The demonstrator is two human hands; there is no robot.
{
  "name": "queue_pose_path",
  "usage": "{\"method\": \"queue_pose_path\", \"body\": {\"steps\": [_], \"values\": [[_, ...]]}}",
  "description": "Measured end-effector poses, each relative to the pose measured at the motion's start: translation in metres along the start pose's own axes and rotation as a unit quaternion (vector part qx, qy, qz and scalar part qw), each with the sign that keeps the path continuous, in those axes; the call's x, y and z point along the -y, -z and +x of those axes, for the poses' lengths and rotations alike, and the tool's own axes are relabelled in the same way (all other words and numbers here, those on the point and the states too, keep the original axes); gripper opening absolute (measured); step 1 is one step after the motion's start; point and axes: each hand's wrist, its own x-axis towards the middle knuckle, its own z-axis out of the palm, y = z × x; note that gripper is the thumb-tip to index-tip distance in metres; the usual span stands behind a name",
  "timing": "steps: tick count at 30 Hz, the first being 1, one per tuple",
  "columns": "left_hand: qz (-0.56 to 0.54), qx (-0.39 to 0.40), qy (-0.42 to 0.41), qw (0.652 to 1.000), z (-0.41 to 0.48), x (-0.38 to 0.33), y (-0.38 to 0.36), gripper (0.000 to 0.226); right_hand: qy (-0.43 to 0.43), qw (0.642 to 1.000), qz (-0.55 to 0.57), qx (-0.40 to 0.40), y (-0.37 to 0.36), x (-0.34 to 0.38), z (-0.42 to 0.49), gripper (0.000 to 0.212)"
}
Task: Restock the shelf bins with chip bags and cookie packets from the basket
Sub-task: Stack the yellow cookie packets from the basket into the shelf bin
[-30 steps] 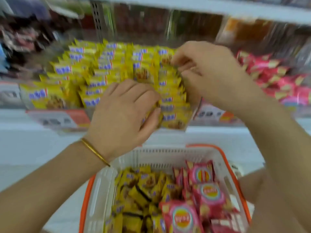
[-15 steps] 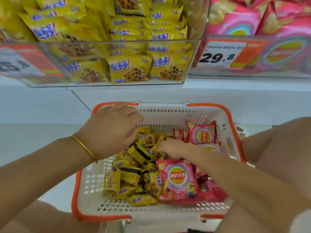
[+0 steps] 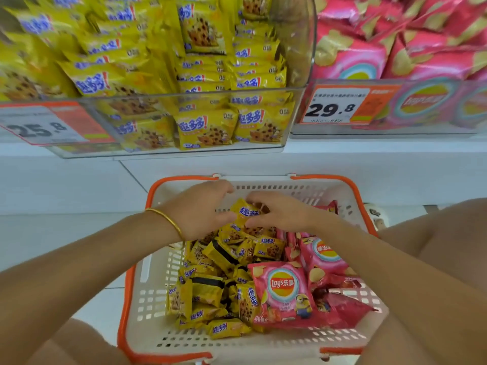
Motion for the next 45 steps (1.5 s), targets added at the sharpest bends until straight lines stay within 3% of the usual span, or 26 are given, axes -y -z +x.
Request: {"method": "queue_pose_path", "body": {"steps": [3,7,9,11,13,15,17,20,23,34,39,45], "values": [[-0.034,-0.028,-0.01,0.999,-0.003,-0.009,0.01,0.042,0.049,0.991,0.1,-0.081,0.009,0.028,-0.026,0.028],[-0.127,-0.086,-0.074,0.985,-0.015,-0.023,0.042,0.02,0.042,0.971,0.2,-0.122,0.034,0.062,-0.062,0.041],[-0.163,-0.159,-0.115,0.967,-0.024,-0.03,0.063,0.02,0.046,0.973,0.156,-0.162,0.058,0.089,-0.076,0.042],[-0.148,-0.286,-0.14,0.937,-0.033,-0.035,0.086,0.022,0.058,0.967,0.07,-0.24,0.089,0.122,-0.084,0.032],[-0.074,-0.421,-0.15,0.891,-0.041,-0.035,0.106,0.026,0.055,0.941,-0.032,-0.334,0.124,0.154,-0.083,0.023],[0.039,-0.479,-0.14,0.866,-0.041,-0.027,0.121,0.034,0.018,0.91,-0.126,-0.394,0.156,0.179,-0.066,0.028],[0.13,-0.466,-0.111,0.868,-0.035,-0.017,0.126,0.043,-0.043,0.885,-0.2,-0.418,0.18,0.191,-0.036,0.029],[0.19,-0.425,-0.057,0.883,-0.024,-0.009,0.123,0.052,-0.122,0.857,-0.288,-0.41,0.199,0.192,0.015,0.009],[0.211,-0.409,-0.032,0.887,-0.016,-0.004,0.119,0.053,-0.164,0.847,-0.333,-0.381,0.209,0.186,0.05,0.032],[0.198,-0.43,-0.039,0.88,-0.007,0.004,0.114,0.048,-0.137,0.822,-0.446,-0.327,0.242,0.163,0.103,0.034],[0.201,-0.434,-0.037,0.877,-0.004,0.005,0.113,0.05,-0.137,0.764,-0.535,-0.333,0.24,0.158,0.105,0.04],[0.199,-0.446,-0.051,0.871,-0.001,0.009,0.112,0.05,-0.157,0.82,-0.444,-0.325,0.239,0.152,0.106,0.041]]}}
